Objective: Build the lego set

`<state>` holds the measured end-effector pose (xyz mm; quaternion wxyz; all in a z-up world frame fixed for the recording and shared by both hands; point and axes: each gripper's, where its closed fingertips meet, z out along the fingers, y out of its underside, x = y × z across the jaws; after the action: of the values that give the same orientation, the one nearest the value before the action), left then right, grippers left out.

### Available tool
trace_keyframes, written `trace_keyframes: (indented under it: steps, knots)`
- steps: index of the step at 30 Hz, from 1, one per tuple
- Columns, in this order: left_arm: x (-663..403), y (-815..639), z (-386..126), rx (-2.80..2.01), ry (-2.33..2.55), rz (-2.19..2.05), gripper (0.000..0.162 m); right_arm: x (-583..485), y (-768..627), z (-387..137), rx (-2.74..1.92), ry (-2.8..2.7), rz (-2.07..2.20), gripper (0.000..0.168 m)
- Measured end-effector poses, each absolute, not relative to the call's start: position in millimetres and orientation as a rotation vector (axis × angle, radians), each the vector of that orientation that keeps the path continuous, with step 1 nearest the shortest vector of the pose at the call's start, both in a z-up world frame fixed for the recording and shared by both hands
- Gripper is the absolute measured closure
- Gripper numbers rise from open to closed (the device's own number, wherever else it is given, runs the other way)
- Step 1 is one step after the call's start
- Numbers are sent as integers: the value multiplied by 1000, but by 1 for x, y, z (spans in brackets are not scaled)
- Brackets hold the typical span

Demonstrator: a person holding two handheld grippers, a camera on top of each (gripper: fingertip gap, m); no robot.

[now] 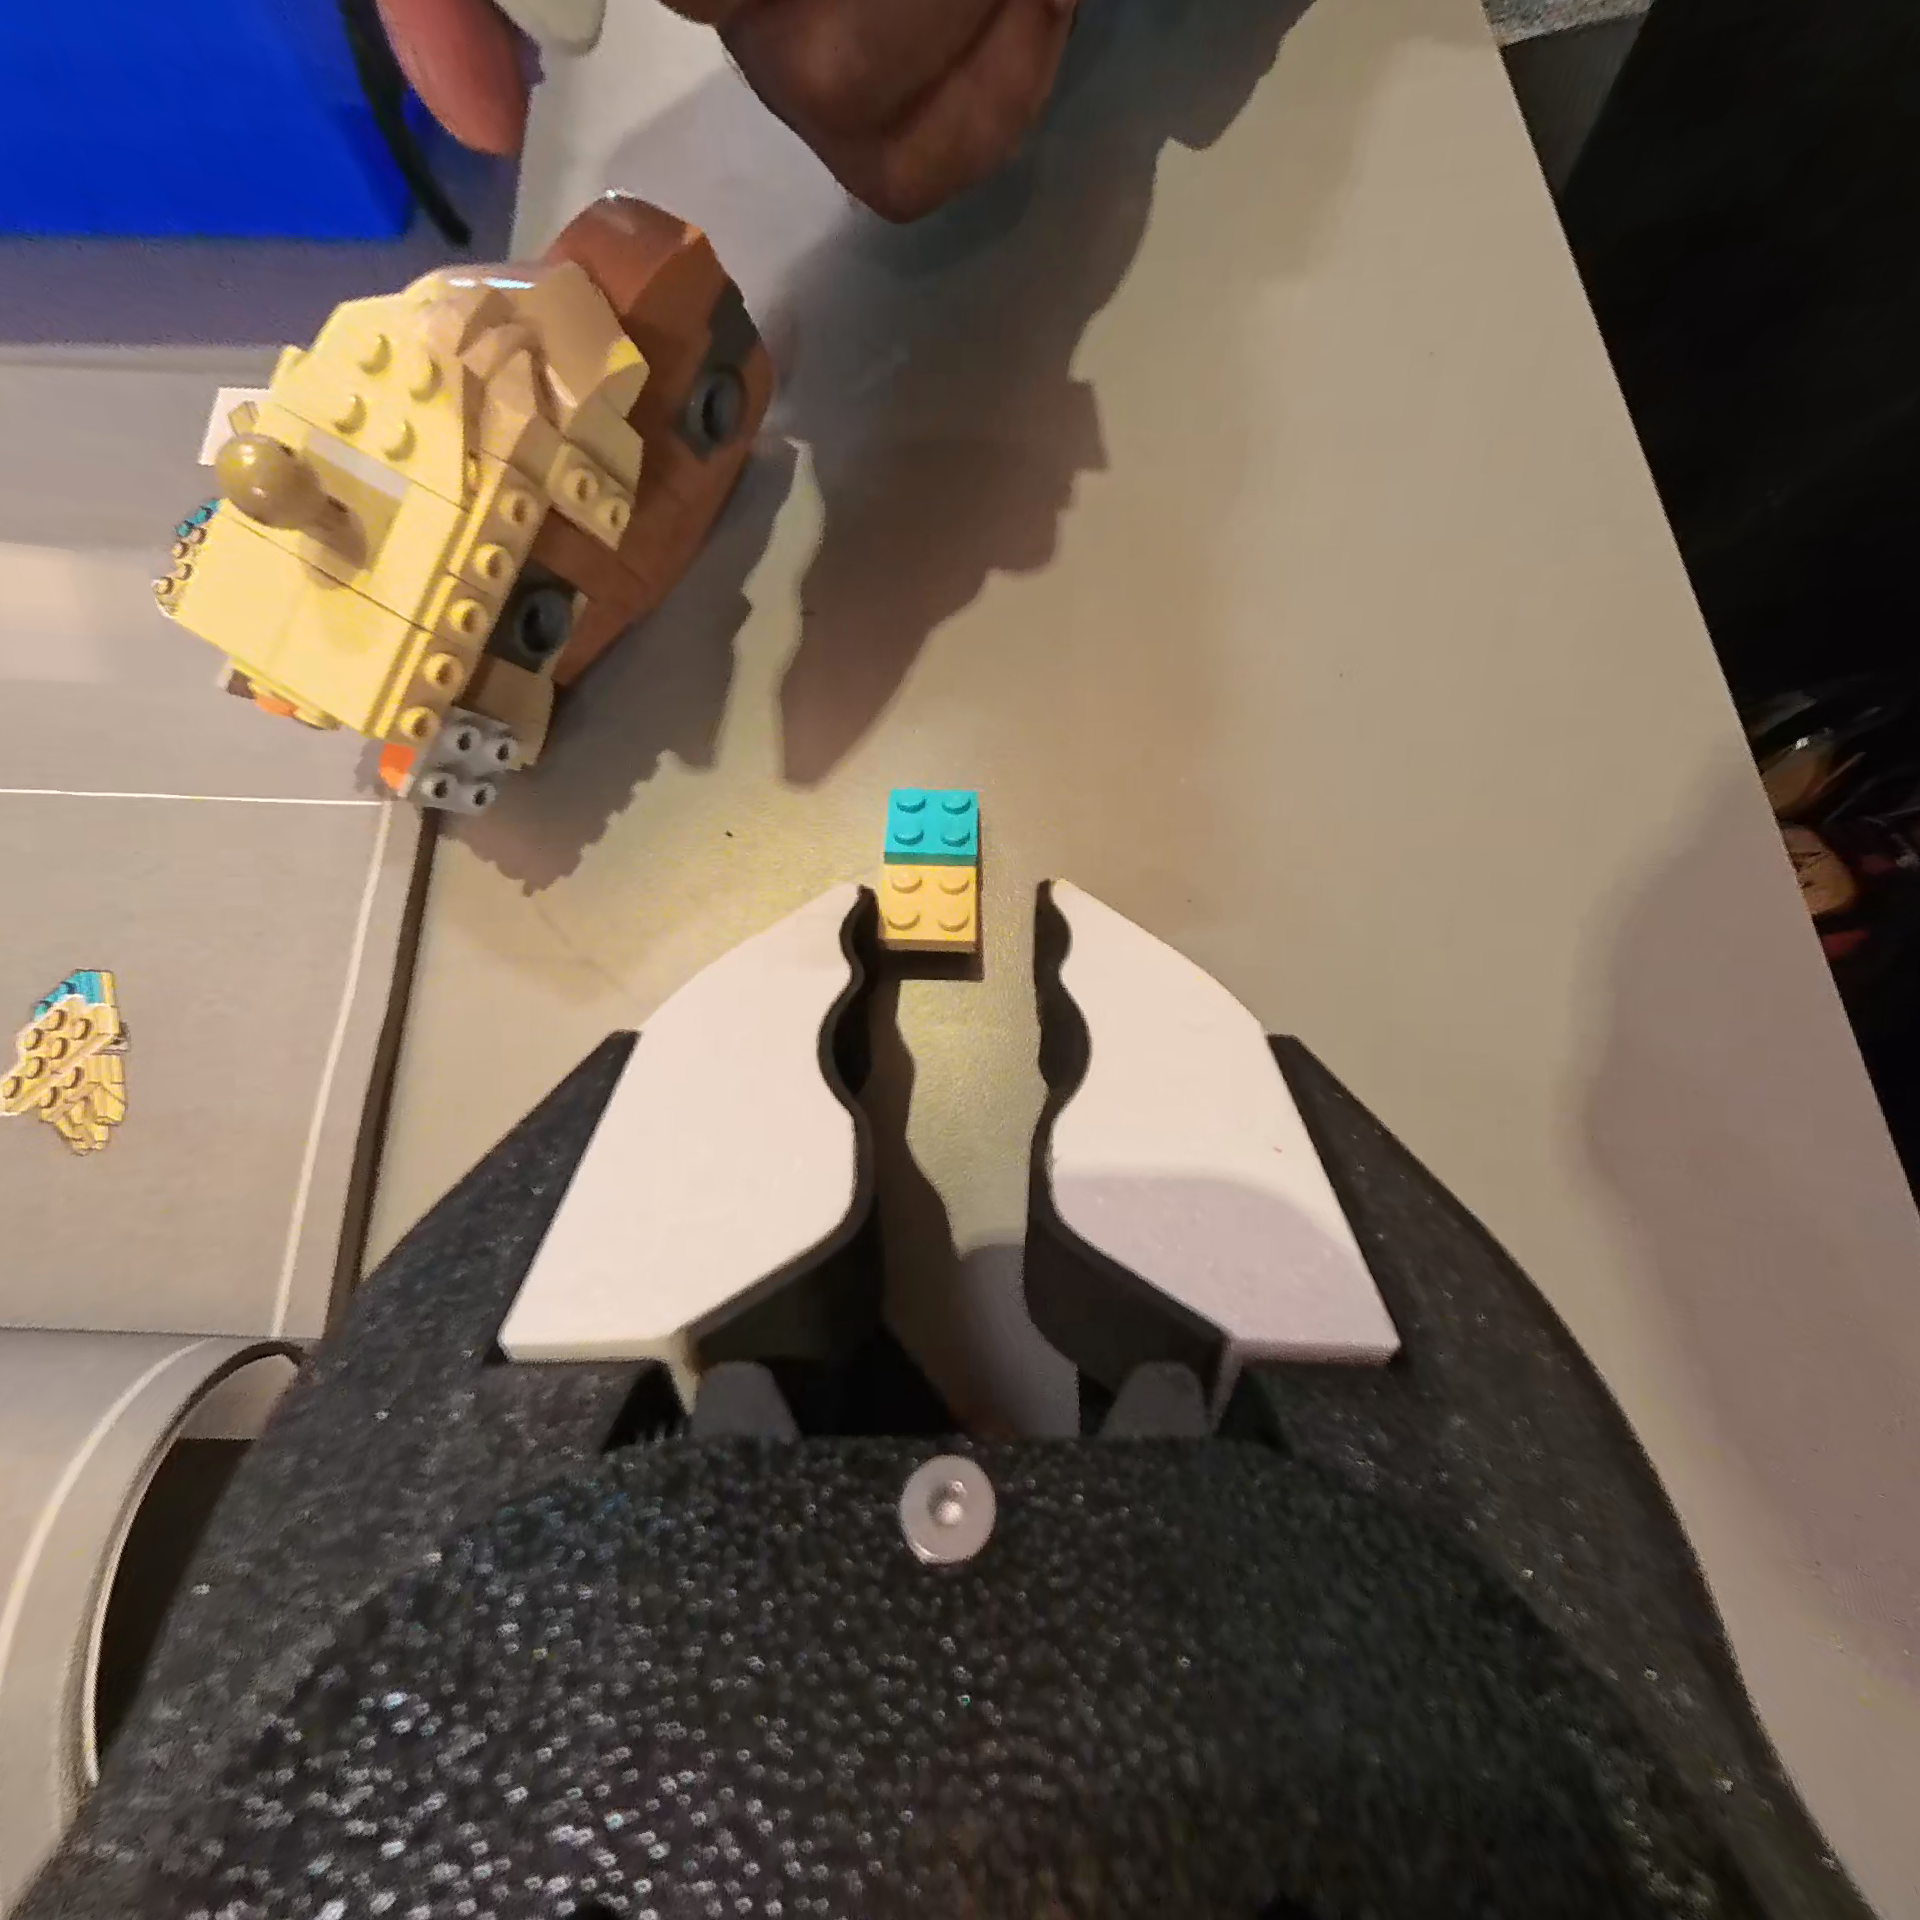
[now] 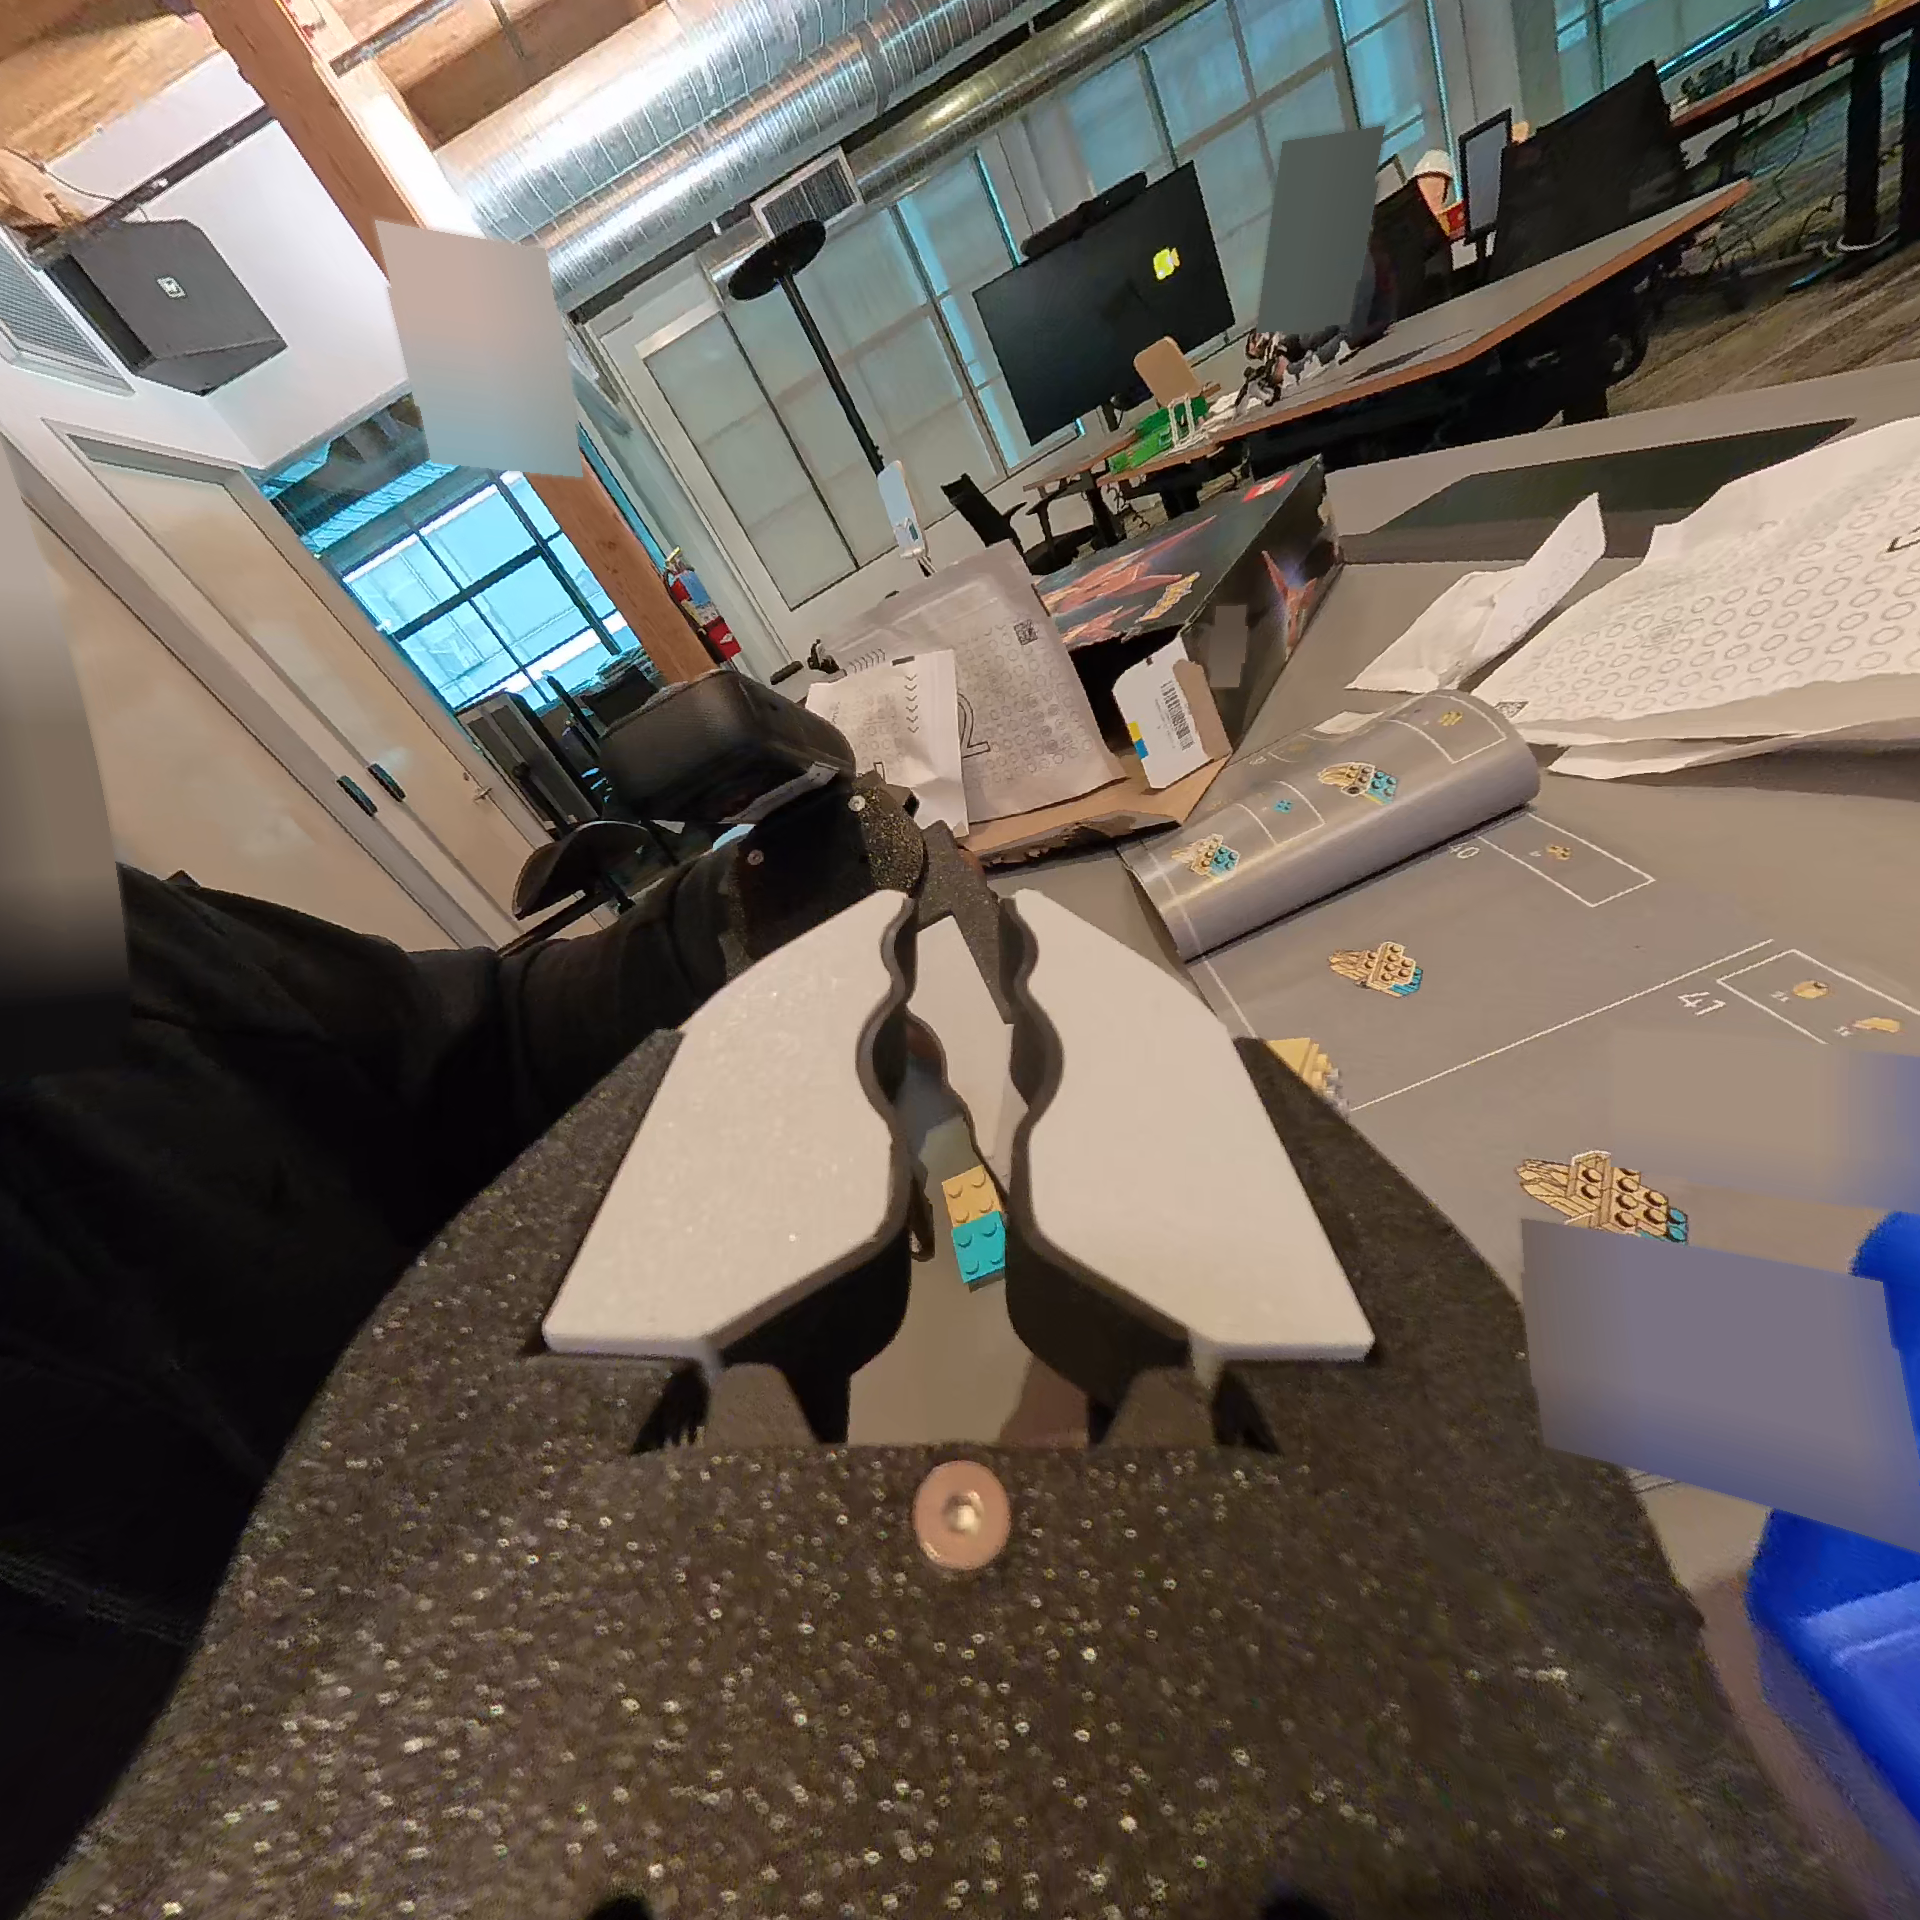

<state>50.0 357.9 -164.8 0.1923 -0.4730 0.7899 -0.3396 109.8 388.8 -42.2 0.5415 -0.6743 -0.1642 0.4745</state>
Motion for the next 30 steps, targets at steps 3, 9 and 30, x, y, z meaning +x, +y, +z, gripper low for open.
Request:
trace_keyframes:
  steps: [3,9,30]
  knots:
    - [50,359,-165,-1337,2212,-962,129,110,388,-43,-1604,-393,1124,154]
    - [52,361,-162,-1345,2182,-977,125,107,386,-42,-1599,-410,1118,154]
    - [80,397,-115,-1200,1752,-954,134,103,383,-42,-1597,-430,1113,154]
